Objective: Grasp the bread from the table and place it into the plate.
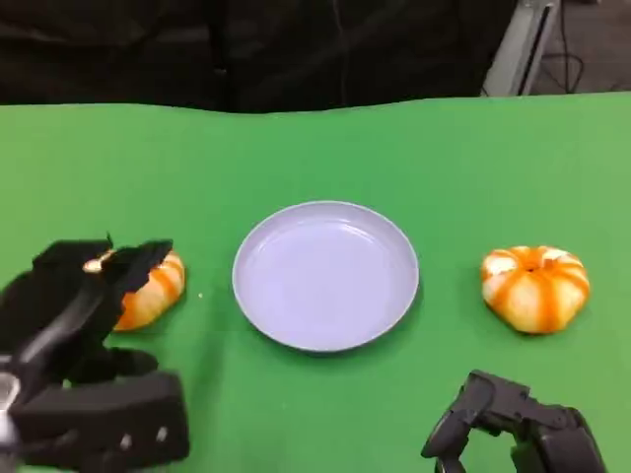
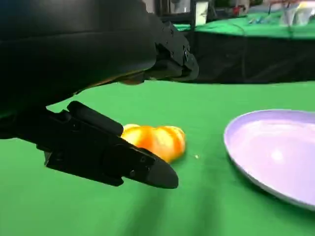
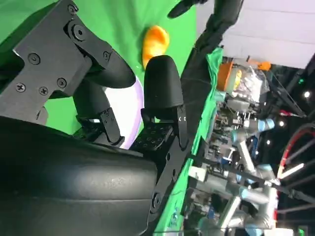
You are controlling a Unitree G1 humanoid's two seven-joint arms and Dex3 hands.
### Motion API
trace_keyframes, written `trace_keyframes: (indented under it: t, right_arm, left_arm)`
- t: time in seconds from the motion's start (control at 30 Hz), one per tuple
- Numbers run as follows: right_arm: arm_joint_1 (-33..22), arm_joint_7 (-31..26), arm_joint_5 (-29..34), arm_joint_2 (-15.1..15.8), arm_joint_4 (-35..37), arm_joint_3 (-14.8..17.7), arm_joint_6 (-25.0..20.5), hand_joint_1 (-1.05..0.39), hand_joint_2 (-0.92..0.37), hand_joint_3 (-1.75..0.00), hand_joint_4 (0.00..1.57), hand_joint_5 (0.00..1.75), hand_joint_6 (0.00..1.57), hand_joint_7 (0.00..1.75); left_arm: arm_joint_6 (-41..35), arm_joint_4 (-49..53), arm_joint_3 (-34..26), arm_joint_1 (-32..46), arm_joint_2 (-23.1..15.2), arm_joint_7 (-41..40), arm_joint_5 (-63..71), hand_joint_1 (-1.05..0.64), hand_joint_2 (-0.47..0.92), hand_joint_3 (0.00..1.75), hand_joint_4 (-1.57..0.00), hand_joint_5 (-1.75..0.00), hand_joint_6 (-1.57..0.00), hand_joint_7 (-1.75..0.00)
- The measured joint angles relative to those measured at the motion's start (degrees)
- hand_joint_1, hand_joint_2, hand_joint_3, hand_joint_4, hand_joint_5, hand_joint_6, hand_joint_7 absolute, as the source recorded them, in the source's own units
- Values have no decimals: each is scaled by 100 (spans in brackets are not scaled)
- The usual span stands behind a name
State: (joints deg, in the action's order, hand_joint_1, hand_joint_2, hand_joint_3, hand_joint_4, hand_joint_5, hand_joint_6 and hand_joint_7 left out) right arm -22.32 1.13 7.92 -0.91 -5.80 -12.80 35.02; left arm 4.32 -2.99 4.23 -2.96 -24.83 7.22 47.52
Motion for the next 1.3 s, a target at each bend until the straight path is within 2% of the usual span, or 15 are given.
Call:
trace_keyframes:
  t: [0.23, 0.67, 1.0, 1.07, 1.13, 1.17, 1.23, 1.3]
  right_arm:
    - [-17, -6, 6, -2, -9, 2, -3, -8, -24, -146, 79, 162, 84, 135]
    - [-94, -6, 4, -21, -45, -20, -8, -7, -26, -143, 78, 162, 84, 134]
    - [-157, -25, 47, -45, -205, -65, -60, -8, -26, -141, 79, 162, 84, 133]
    - [-206, -30, 55, -48, -234, -82, -84, -8, -26, -141, 79, 162, 85, 133]
    - [-260, -39, 65, -47, -241, -90, -85, -10, -26, -141, 79, 162, 84, 132]
    - [-286, -40, 64, -46, -247, -93, -85, -10, -27, -141, 79, 162, 84, 132]
    - [-319, -40, 62, -44, -253, -97, -85, -10, -27, -140, 78, 162, 84, 132]
    - [-322, -39, 61, -40, -264, -94, -85, -9, -28, -140, 78, 162, 84, 132]
  left_arm:
    - [-489, 971, 610, -784, 2, -176, 456, -52, 92, 1, 0, -26, -20, 0]
    - [-844, 2498, 1353, -1778, 88, -382, 447, -49, 92, 1, 0, -28, -18, 0]
    - [-705, 4763, 1924, -2871, 382, -623, 171, -47, 92, 2, -5, -26, -22, -1]
    - [-633, 5025, 2009, -2949, 404, -685, 115, -44, 92, 4, -13, -21, -27, -1]
    - [-521, 5204, 2074, -3003, 411, -810, 73, -32, 92, 6, -38, -16, -43, -3]
    - [-432, 5304, 2087, -3028, 411, -897, 15, -30, 92, 6, -43, -15, -46, -3]
    - [-261, 5513, 2089, -3078, 408, -1069, -104, -21, 92, 7, -67, -18, -63, -6]
    - [-92, 5702, 2052, -3154, 408, -1231, -259, -19, 92, 7, -72, -18, -67, -6]
